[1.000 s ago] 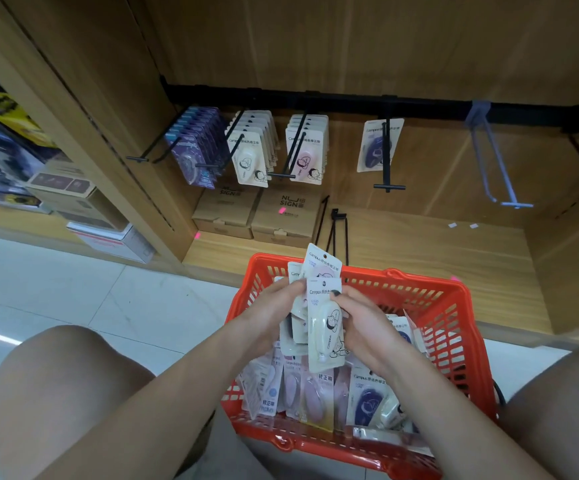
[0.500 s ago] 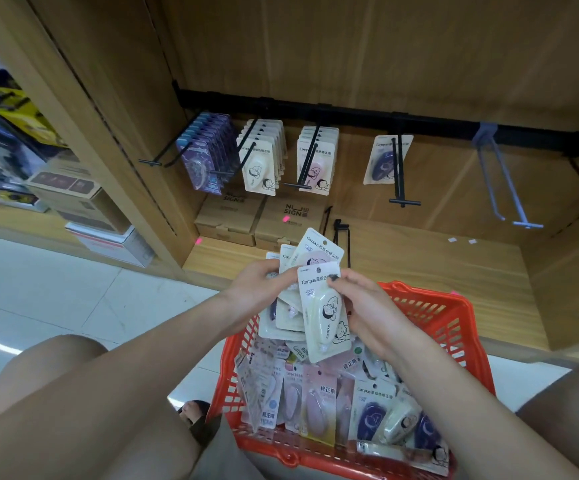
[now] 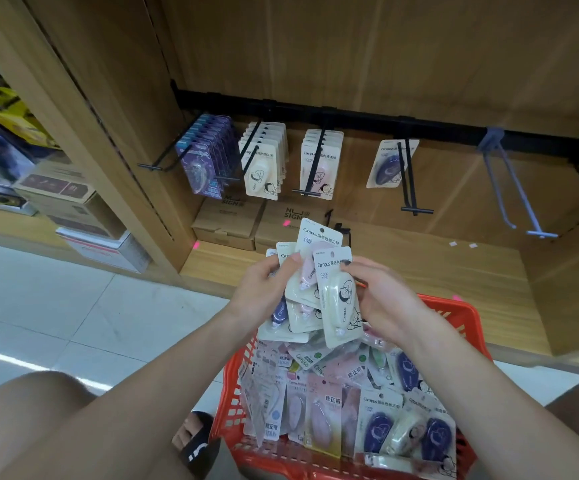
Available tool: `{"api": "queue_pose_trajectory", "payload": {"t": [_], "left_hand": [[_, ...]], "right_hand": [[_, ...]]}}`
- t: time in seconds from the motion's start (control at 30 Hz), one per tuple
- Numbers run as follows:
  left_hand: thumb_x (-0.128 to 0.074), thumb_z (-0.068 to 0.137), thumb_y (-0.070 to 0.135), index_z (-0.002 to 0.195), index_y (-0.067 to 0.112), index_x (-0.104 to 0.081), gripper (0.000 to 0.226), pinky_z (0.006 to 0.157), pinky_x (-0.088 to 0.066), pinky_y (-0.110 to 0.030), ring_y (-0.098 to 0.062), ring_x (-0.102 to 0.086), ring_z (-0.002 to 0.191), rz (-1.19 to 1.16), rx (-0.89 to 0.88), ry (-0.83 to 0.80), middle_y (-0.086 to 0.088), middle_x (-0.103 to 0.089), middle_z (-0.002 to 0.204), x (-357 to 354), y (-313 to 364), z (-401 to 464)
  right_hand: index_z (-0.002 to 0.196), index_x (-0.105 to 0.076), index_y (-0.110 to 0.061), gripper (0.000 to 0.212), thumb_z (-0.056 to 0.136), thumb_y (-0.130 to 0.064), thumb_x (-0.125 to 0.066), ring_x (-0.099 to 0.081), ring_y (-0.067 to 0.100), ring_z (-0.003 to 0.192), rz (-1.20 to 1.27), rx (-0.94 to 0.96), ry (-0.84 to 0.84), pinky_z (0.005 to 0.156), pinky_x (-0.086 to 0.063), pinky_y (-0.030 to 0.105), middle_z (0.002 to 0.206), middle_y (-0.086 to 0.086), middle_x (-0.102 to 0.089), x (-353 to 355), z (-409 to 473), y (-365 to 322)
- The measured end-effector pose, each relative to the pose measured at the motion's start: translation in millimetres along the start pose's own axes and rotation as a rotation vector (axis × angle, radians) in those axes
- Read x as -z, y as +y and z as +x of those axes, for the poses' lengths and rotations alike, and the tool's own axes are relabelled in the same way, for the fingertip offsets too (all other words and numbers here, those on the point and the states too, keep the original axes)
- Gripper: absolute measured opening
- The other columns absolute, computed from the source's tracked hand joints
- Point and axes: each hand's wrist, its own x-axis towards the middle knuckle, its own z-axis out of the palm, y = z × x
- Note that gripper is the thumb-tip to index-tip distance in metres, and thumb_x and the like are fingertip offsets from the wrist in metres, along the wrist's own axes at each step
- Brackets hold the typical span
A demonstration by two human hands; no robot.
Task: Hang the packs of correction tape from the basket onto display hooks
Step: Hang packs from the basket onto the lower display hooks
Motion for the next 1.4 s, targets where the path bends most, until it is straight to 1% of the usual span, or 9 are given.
{"api": "queue_pose_trajectory", "payload": {"t": [0.17,0.37,0.53,0.7,0.83,0.97,1.07,1.23,1.4], "left_hand": [[-0.067,0.101,0.035,0.104,0.022,-0.077,0.017,0.086,-0.055,-0.030,-0.005,-0.072,0.093,0.123,-0.120,0.027,0.014,-0.078,0.097,10.9,3.6,7.3],[-0.070,0.097,0.030,0.085,0.005,-0.060,0.030,0.073,-0.045,-0.035,-0.029,-0.066,0.082,0.184,-0.144,0.105,-0.009,-0.071,0.088,11.3,1.4,12.3],[-0.066,0.101,0.021,0.089,0.012,-0.065,0.015,0.054,-0.042,-0.017,-0.014,-0.057,0.070,0.284,-0.171,0.131,-0.003,-0.072,0.085,13.1,6.6,14.3],[-0.061,0.103,0.033,0.089,0.008,-0.059,0.029,0.072,-0.055,-0.047,-0.034,-0.064,0.086,0.298,-0.220,0.178,-0.015,-0.072,0.095,18.7,11.5,18.7],[-0.059,0.102,0.044,0.092,0.009,-0.053,0.037,0.075,-0.059,-0.056,-0.040,-0.068,0.093,0.262,-0.214,0.265,-0.022,-0.070,0.105,32.8,19.7,25.9],[-0.058,0.104,0.039,0.093,0.003,-0.051,0.038,0.072,-0.052,-0.054,-0.020,-0.054,0.084,0.276,-0.251,0.319,-0.024,-0.066,0.109,38.3,30.0,29.4],[-0.057,0.105,0.034,0.095,-0.002,-0.050,0.038,0.066,-0.040,-0.043,-0.018,-0.044,0.079,0.301,-0.267,0.335,-0.025,-0.059,0.095,38.5,33.8,30.7],[-0.056,0.105,0.036,0.101,0.000,-0.055,0.036,0.076,-0.051,-0.055,-0.029,-0.049,0.083,0.338,-0.247,0.366,-0.023,-0.060,0.099,38.8,36.4,30.8],[-0.054,0.107,0.030,0.099,-0.003,-0.054,0.033,0.061,-0.040,-0.040,-0.024,-0.053,0.079,0.337,-0.228,0.406,-0.015,-0.064,0.094,40.9,34.4,33.5]], "right_hand": [[0.114,-0.069,-0.005,0.015,0.103,-0.008,-0.060,-0.071,0.022,0.084,-0.064,0.016,-0.050,0.079,-0.057,0.042,0.109,0.015,-0.078,-7.8,2.8,-3.4],[0.107,-0.070,-0.007,0.012,0.103,-0.007,-0.059,-0.070,0.031,0.095,-0.143,0.067,-0.019,0.085,-0.056,0.049,0.110,0.017,-0.078,-21.4,6.2,-3.5],[0.107,-0.072,-0.007,0.012,0.102,-0.008,-0.061,-0.076,0.031,0.103,-0.272,0.194,0.029,0.095,-0.059,0.052,0.109,0.011,-0.079,-31.2,5.8,3.5],[0.100,-0.077,-0.014,0.016,0.101,-0.008,-0.062,-0.074,0.032,0.108,-0.297,0.286,0.068,0.101,-0.055,0.059,0.109,0.008,-0.079,-29.9,7.6,1.7],[0.102,-0.078,-0.018,0.019,0.102,-0.007,-0.062,-0.074,0.023,0.107,-0.374,0.423,0.038,0.092,-0.060,0.040,0.111,0.004,-0.079,-26.2,5.8,-5.1],[0.109,-0.076,-0.010,0.018,0.102,-0.004,-0.061,-0.074,0.009,0.095,-0.458,0.505,0.014,0.078,-0.058,0.022,0.108,0.003,-0.079,-28.1,9.1,-13.4],[0.109,-0.076,-0.014,0.019,0.102,-0.005,-0.061,-0.073,0.011,0.095,-0.463,0.501,0.014,0.080,-0.059,0.027,0.105,-0.001,-0.079,-31.7,16.7,-15.5],[0.108,-0.076,-0.013,0.017,0.103,-0.008,-0.061,-0.072,0.029,0.108,-0.429,0.477,0.016,0.094,-0.057,0.049,0.113,0.011,-0.077,-36.1,31.5,-16.9],[0.101,-0.073,-0.012,0.018,0.104,-0.006,-0.057,-0.074,0.029,0.108,-0.334,0.433,0.026,0.090,-0.059,0.045,0.111,0.007,-0.078,-43.9,39.2,-14.4]]}}
